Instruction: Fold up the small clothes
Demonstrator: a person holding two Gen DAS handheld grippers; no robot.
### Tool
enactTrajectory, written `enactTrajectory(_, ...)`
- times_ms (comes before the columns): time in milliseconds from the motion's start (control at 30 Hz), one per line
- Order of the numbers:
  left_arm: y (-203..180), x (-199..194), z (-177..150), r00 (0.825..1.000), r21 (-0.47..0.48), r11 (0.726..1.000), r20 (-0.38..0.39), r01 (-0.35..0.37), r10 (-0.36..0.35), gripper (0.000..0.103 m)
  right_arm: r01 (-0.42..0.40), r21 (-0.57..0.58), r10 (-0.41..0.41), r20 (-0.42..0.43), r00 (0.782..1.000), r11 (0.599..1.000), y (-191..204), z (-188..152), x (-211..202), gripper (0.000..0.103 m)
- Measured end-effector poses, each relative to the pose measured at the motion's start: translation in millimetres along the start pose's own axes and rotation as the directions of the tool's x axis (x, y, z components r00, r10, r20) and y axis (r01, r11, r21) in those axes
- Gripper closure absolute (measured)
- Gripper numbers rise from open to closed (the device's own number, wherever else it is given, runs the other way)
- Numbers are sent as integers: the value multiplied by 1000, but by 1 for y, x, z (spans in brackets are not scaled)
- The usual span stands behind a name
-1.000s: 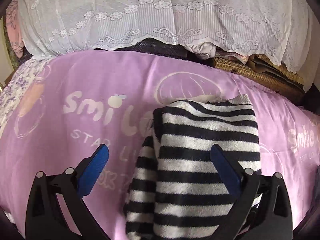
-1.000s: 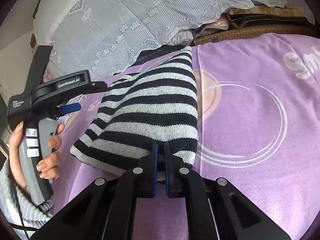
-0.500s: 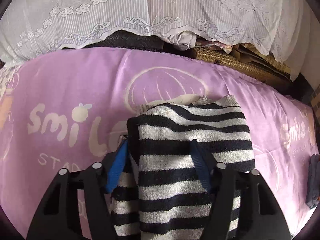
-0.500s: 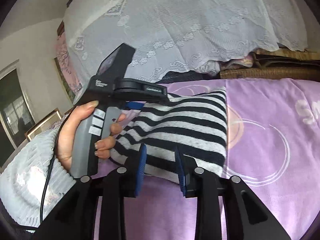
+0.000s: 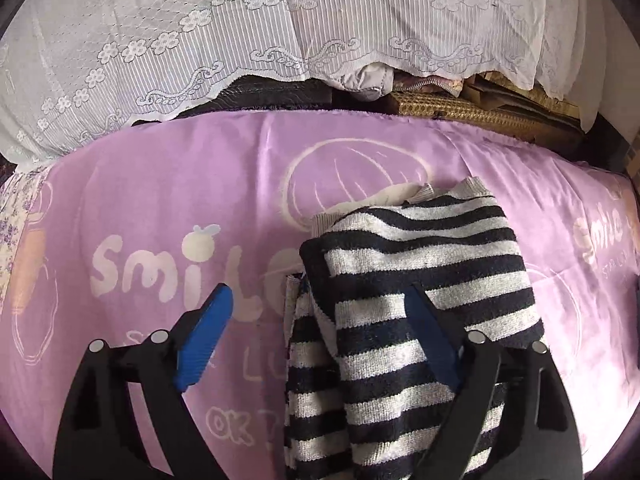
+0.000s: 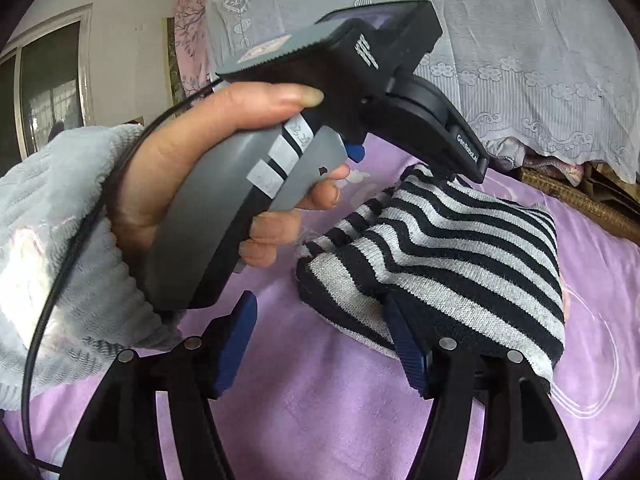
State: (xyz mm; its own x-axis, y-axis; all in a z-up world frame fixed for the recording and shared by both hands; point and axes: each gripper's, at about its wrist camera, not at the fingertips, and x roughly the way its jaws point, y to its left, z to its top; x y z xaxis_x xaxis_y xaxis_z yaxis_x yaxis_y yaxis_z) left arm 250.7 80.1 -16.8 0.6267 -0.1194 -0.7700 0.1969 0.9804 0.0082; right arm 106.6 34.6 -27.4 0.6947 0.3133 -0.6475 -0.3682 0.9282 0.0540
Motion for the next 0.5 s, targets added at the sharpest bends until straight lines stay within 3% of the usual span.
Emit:
enactTrajectory(167,-12,20,2,1000,53,999,-31,5,-4,18,48,5,-48,-42,998,999,-2,5,19,39)
enactTrajectory(200,-13,25,1,999,54,998,-37,25,-23,26,80,5,-79,-41,996,997,-2,4,20,56)
enactTrajectory(267,-12,30,-1,995,33,996,-53,85,-83,50,53,42,-52,-22,998,998,-9,3,16,80)
enactTrajectory(400,-4,11,2,993,-9,993,-9,120,-120,77,30,89,-36,62,997,996,-17,2,-1,88)
enactTrajectory(500,0,-14,9,989,-30,989,37,144,-143,82,-4,128,-14,139,990,992,-22,5,-21,89)
